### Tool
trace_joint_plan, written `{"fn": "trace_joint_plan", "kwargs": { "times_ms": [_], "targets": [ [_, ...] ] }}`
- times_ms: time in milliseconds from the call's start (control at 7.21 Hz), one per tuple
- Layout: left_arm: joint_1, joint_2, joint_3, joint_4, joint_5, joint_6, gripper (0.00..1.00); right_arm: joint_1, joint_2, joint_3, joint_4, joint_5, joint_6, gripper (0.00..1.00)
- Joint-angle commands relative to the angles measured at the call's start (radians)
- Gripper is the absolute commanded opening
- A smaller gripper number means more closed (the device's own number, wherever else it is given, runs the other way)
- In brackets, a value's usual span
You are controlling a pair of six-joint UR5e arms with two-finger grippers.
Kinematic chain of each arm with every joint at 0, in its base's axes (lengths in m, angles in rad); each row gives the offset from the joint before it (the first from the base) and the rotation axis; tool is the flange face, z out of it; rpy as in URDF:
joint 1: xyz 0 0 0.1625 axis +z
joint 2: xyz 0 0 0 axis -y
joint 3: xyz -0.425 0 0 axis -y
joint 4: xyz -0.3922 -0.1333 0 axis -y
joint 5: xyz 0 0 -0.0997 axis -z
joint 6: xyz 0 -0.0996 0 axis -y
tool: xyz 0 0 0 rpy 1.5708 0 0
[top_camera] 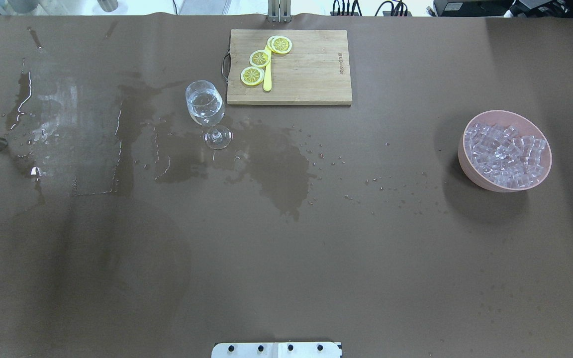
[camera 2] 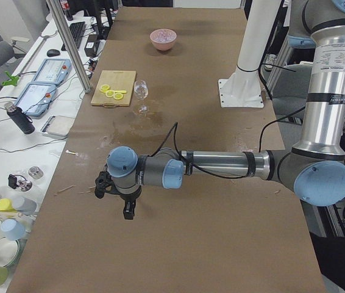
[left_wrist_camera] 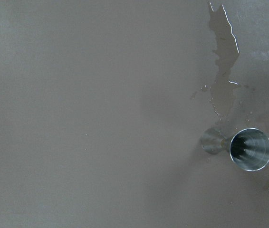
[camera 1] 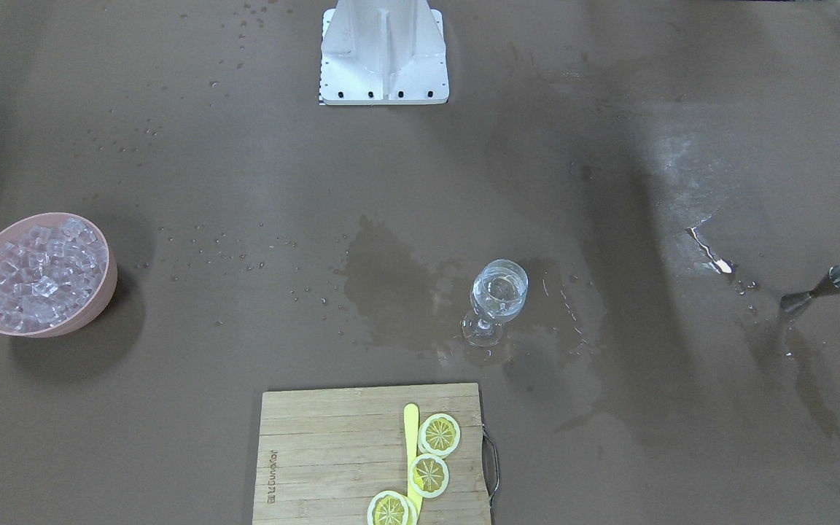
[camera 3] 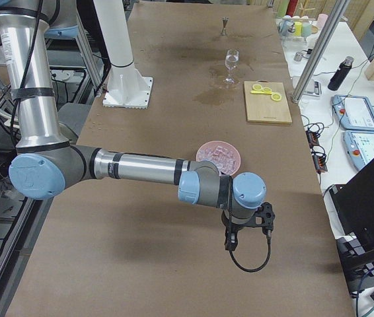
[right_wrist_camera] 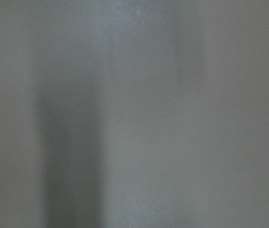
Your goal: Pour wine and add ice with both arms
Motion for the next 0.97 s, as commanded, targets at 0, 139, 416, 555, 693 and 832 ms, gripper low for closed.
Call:
{"fn": "trace_joint_plan", "kwargs": {
  "times_ms": [0,139,416,555,693,832],
  "targets": [
    [0.0,-0.001,-0.003,0.003,0.001,-0.001,0.98,0.001,0.004,0.003,0.0,0.003,0.001,1.0],
    [0.0,0.0,-0.003,0.002,0.008,0.0,0.98,0.0,0.01,0.002,-0.003,0.005,0.002,1.0],
    [-0.001,0.008,-0.01,0.003,0.008,0.0,0.98,0.0,0.016,0.009,-0.003,0.012,0.016,1.0],
    [-0.006,0.011,-0.034,0.003,0.011,-0.01,0.98,0.0,0.016,0.024,-0.003,0.013,0.016,1.0],
    [-0.006,0.013,-0.081,0.002,0.047,-0.13,0.98,-0.007,0.018,0.037,-0.002,0.009,0.016,1.0],
    [-0.006,0.013,-0.15,-0.009,0.06,-0.223,0.98,-0.004,0.042,0.055,-0.003,0.006,0.015,1.0]
  ]
}}
